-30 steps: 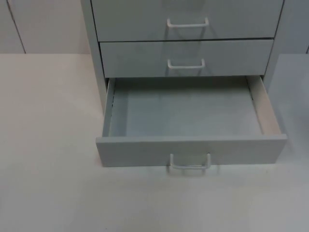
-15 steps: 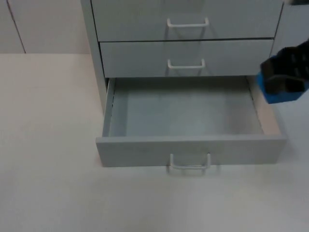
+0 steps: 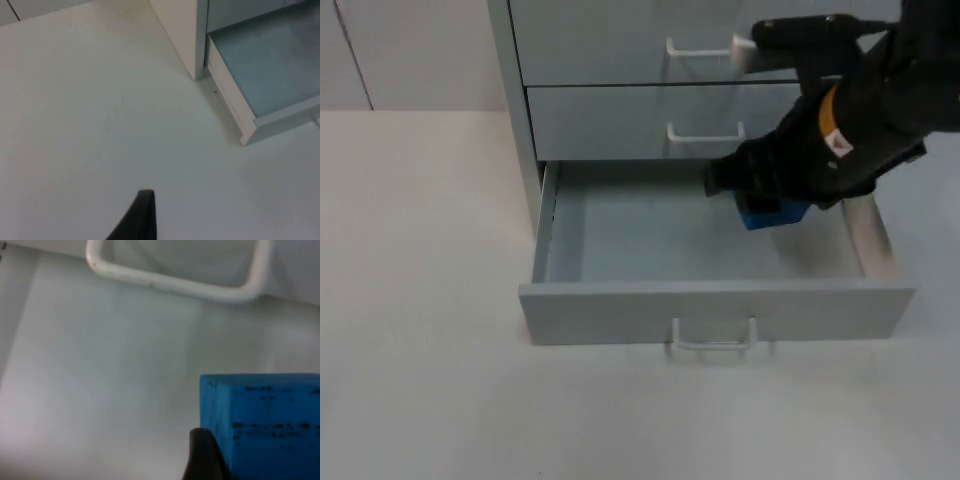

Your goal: Open the drawer with the left hand, place the block into the drawer with the right hand, then close the drawer with the left hand.

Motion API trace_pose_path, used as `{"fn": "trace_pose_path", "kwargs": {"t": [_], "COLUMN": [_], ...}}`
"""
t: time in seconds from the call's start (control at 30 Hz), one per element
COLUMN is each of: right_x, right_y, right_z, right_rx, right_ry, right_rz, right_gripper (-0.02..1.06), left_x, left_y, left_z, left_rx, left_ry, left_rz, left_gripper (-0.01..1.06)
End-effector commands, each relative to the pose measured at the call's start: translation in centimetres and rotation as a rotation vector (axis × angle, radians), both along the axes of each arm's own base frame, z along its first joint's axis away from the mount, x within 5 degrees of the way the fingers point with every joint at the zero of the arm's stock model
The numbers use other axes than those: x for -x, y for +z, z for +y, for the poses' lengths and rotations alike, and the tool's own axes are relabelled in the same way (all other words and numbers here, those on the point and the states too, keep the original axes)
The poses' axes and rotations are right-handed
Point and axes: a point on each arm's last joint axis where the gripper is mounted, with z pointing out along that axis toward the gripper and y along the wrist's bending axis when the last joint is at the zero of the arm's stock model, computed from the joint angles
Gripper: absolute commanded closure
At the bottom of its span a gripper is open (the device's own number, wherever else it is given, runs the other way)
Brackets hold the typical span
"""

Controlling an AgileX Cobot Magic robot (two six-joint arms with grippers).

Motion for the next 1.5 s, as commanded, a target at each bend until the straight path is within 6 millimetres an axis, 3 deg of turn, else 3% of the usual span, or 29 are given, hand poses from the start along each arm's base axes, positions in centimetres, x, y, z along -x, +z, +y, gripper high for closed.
{"fn": "trace_pose_path", "kwargs": {"t": [0.0, 0.23, 0.3, 0.33, 0.43, 0.47, 0.53, 0.57, 0.63, 0.67, 0.83, 0.93, 1.1, 1.27, 1.47], "right_x": [-0.6, -2.4, -2.6, -2.6, -2.5, -2.5, -2.5, -2.5, -2.6, -2.6, -2.3, -1.1, 1.6, 3.1, 5.5], "right_y": [-0.7, -4.2, -5.1, -5.1, -5.8, -5.8, -5.8, -5.4, -4.4, -4.4, 0.0, 3.4, 6.3, 6.8, 5.8], "right_z": [0.9, 2.3, 2.4, 2.4, 2.4, 2.4, 2.4, 2.4, 2.4, 2.4, 2.0, 1.3, 0.5, -0.3, -1.7], "right_rx": [-0.019, -0.040, -0.032, -0.032, -0.029, -0.029, -0.031, -0.039, -0.050, -0.050, -0.074, -0.027, 0.012, 0.061, 0.093], "right_ry": [0.023, -0.005, -0.004, -0.004, -0.013, -0.013, -0.020, -0.020, -0.021, -0.021, -0.045, -0.091, 0.009, 0.052, 0.098], "right_rz": [-0.008, 0.035, 0.048, 0.048, 0.063, 0.063, 0.065, 0.058, 0.040, 0.040, -0.028, -0.038, 0.098, 0.180, 0.248], "right_gripper": [1.05, 1.03, 0.91, 0.91, 0.67, 0.67, 0.53, 0.43, 0.36, 0.36, 0.35, 0.35, 0.35, 0.35, 0.35], "left_x": [0.1, 0.1, 0.1, 0.1, 0.1, 0.1, 0.1, 0.1, 0.1, 0.1, 0.1, 0.1, 0.1, 0.1, 0.1], "left_y": [0.0, 0.0, 0.0, 0.0, 0.0, 0.0, 0.0, 0.0, 0.0, 0.0, 0.0, 0.0, 0.0, 0.0, 0.0], "left_z": [0.0, 0.0, 0.0, 0.0, 0.0, 0.0, 0.0, 0.0, 0.0, 0.0, 0.0, 0.0, 0.0, 0.0, 0.0], "left_rx": [-0.001, -0.001, -0.001, -0.001, -0.001, -0.001, -0.001, -0.001, -0.001, -0.001, 0.000, -0.004, -0.004, -0.004, 0.005], "left_ry": [-0.003, -0.003, -0.003, -0.003, -0.003, -0.003, -0.003, -0.003, -0.003, -0.003, -0.003, -0.002, -0.002, -0.002, -0.003], "left_rz": [-0.011, -0.011, -0.011, -0.011, -0.011, -0.011, -0.011, -0.011, -0.011, -0.011, -0.013, -0.013, -0.013, -0.013, -0.011], "left_gripper": [0.00, 0.00, 0.00, 0.00, 0.00, 0.00, 0.00, 0.00, 0.00, 0.00, 0.00, 0.00, 0.00, 0.00, 0.00]}}
